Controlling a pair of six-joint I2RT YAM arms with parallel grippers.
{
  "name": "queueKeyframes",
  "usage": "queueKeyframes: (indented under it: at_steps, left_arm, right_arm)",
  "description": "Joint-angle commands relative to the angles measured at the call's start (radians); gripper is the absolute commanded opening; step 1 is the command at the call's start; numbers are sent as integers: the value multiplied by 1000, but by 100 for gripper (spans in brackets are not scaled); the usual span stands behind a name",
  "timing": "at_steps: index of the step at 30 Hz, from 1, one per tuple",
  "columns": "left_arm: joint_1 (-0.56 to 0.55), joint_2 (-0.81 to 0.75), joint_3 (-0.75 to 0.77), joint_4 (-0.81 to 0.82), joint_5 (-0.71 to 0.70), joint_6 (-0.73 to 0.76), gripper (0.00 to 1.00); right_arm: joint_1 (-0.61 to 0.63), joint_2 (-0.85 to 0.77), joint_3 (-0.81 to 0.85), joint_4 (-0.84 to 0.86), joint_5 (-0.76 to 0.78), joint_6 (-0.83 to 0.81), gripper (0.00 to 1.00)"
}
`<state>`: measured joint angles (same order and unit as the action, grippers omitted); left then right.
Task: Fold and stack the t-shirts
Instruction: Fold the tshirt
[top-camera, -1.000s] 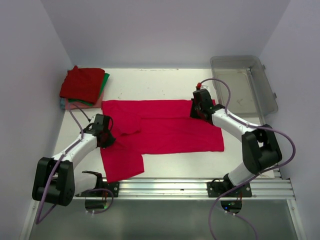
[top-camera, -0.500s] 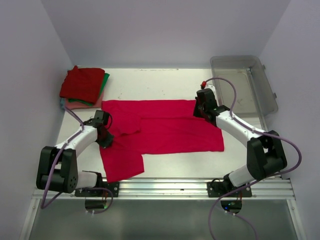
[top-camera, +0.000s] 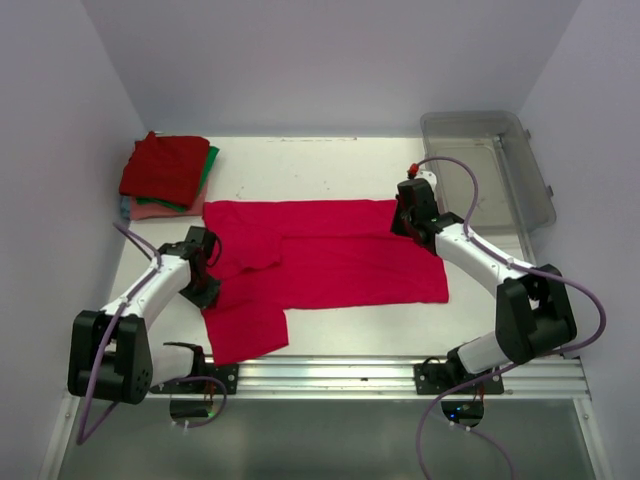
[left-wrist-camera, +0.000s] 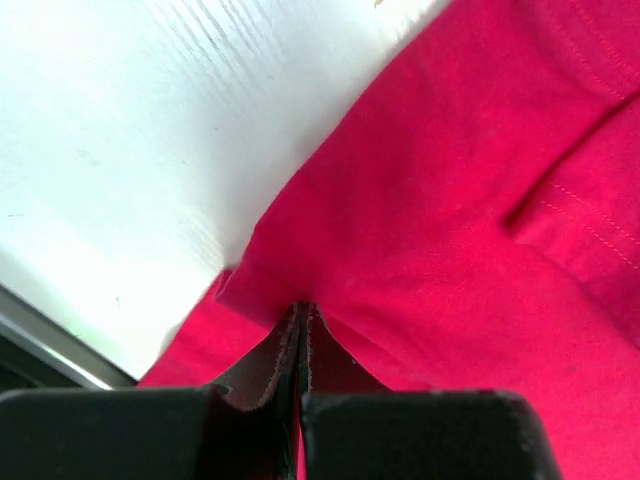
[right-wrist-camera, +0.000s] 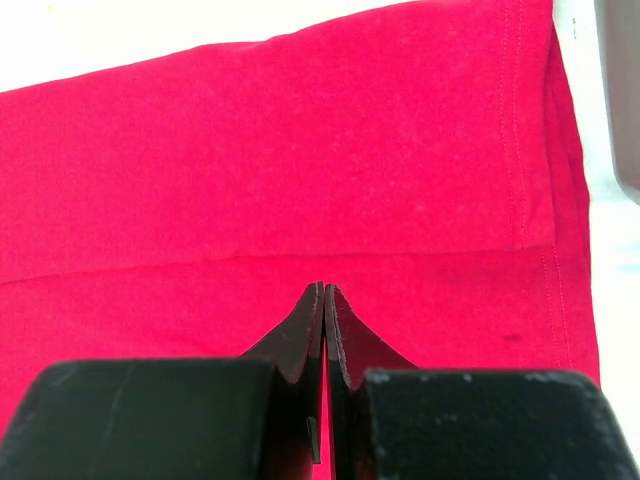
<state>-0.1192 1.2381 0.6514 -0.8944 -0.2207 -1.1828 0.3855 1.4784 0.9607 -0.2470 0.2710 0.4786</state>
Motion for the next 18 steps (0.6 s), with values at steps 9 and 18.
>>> queueKeyframes:
  at_steps: [9, 18]
  left_arm:
    - [-11, -15, 130, 252, 18, 222, 0]
    - [-7, 156, 137, 388, 41, 265, 0]
  right_arm:
    - [-4, -21, 10, 2, 19, 12, 0]
    - [-4, -59, -4, -32, 42, 6, 0]
